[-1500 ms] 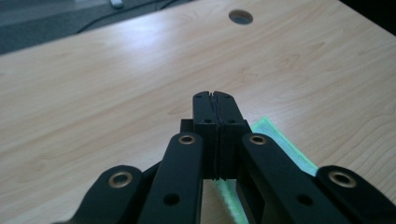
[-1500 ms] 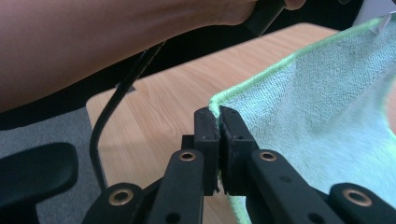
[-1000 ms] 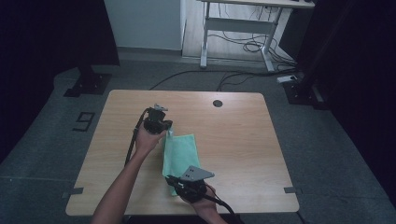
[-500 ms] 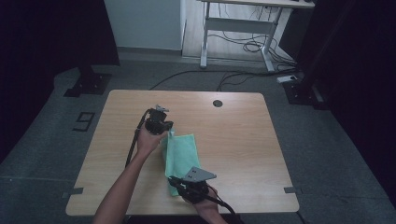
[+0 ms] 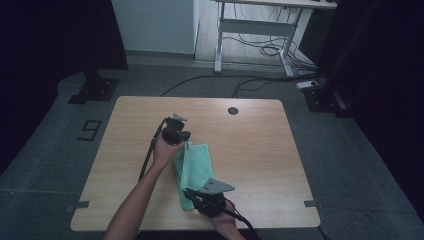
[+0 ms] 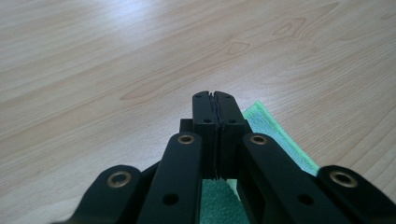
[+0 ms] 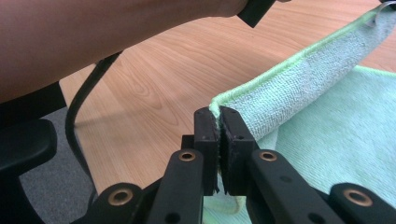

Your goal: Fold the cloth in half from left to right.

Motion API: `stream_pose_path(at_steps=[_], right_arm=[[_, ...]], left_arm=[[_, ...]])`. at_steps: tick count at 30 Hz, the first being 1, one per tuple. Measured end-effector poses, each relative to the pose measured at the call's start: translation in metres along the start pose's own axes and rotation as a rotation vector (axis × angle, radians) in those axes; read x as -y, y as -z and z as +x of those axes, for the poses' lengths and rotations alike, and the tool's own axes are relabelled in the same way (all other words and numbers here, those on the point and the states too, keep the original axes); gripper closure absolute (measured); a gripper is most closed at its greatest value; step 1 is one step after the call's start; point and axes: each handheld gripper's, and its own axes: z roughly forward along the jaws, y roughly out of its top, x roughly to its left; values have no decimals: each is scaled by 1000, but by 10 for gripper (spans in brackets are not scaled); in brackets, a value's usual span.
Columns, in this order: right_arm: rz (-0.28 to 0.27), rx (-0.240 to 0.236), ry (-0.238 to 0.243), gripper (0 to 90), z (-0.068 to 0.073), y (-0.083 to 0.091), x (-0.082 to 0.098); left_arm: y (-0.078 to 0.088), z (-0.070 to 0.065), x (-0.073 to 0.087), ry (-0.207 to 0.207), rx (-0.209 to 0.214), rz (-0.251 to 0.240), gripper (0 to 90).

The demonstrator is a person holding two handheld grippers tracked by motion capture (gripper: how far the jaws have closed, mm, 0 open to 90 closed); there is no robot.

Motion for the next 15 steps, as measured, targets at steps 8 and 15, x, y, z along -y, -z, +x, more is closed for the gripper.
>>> stream_pose_path(at_steps=[8, 15], right_arm=[[17, 11, -22, 864, -7, 3, 7], [20, 16, -21, 863, -7, 5, 9]], left_arm=[[-14, -3, 3, -2, 17, 17, 885], [-17, -7, 4, -1, 24, 12, 885]])
